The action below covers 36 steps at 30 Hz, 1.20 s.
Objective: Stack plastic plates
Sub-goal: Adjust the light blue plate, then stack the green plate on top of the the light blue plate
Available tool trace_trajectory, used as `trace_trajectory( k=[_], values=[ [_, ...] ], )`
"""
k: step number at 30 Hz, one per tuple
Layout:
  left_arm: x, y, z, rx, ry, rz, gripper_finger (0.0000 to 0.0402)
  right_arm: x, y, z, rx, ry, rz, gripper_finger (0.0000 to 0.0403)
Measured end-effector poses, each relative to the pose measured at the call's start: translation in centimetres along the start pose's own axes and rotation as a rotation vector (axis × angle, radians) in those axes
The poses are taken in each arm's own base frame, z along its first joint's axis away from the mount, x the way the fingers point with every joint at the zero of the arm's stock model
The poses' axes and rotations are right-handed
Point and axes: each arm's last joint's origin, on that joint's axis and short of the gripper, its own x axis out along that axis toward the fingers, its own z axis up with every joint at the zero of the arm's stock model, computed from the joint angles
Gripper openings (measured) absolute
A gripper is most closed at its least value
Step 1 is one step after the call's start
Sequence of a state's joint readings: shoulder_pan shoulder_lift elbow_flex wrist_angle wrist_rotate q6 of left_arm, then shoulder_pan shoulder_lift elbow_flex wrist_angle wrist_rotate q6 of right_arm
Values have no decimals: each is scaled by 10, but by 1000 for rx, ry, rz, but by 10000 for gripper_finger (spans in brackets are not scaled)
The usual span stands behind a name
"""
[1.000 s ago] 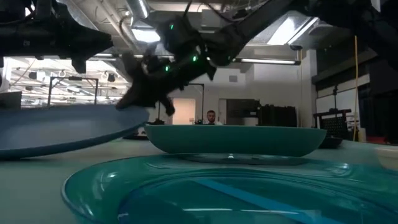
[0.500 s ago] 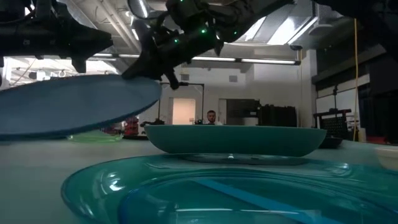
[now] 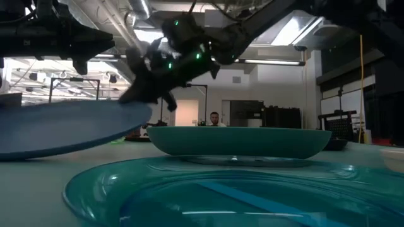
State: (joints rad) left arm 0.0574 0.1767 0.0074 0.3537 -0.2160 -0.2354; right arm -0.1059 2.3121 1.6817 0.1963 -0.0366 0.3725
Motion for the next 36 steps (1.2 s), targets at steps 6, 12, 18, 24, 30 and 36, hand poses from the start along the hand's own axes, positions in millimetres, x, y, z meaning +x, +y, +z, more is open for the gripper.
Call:
trace_trajectory(
  k=[6, 12, 18, 24, 30, 36],
  values=[
    [0, 0, 0, -2, 1, 0, 85, 3, -8, -11, -13, 83, -40, 9],
    [0, 0, 0, -1, 1, 0, 85, 2, -13, -12, -37, 106, -74, 47],
    [0, 0, 0, -1, 1, 2, 85, -13, -6, 1, -81, 166, 6, 110],
    [0, 0, 0, -1, 2, 2, 85, -60, 16, 19, -224, 353, -3, 131],
    [0, 0, -2, -6, 16, 6, 85, -114, 36, 5, -336, 436, -81, 127],
    [0, 1, -3, -17, 29, 10, 85, -170, 20, -30, -271, 397, -159, 127]
  ],
)
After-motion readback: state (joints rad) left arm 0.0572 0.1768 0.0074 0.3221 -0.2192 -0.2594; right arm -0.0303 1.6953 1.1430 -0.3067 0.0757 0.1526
